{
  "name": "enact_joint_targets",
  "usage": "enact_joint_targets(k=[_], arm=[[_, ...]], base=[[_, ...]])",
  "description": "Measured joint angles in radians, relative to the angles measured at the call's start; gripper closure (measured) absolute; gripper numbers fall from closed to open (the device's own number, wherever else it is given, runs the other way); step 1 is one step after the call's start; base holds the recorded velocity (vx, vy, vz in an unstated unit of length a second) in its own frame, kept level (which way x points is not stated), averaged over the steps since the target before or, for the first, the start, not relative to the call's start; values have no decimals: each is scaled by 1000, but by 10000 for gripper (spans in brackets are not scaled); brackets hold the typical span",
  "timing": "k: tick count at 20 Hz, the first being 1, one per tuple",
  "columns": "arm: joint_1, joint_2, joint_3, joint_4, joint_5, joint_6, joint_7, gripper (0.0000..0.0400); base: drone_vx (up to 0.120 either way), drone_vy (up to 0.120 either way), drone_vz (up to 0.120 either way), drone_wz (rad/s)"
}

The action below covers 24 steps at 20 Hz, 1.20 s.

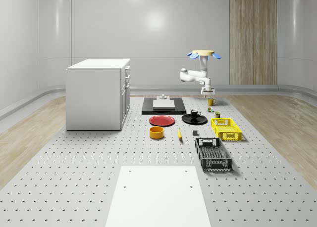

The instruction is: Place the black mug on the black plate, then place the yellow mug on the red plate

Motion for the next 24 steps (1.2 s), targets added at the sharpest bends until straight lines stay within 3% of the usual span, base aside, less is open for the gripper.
enact_joint_targets(k=[6,24], arm=[[0,0,0,0,0,0,0,0],[-5,0,-34,6,-31,13,1,0]], base=[[-120,0,0,0],[0,9,-24,0]])
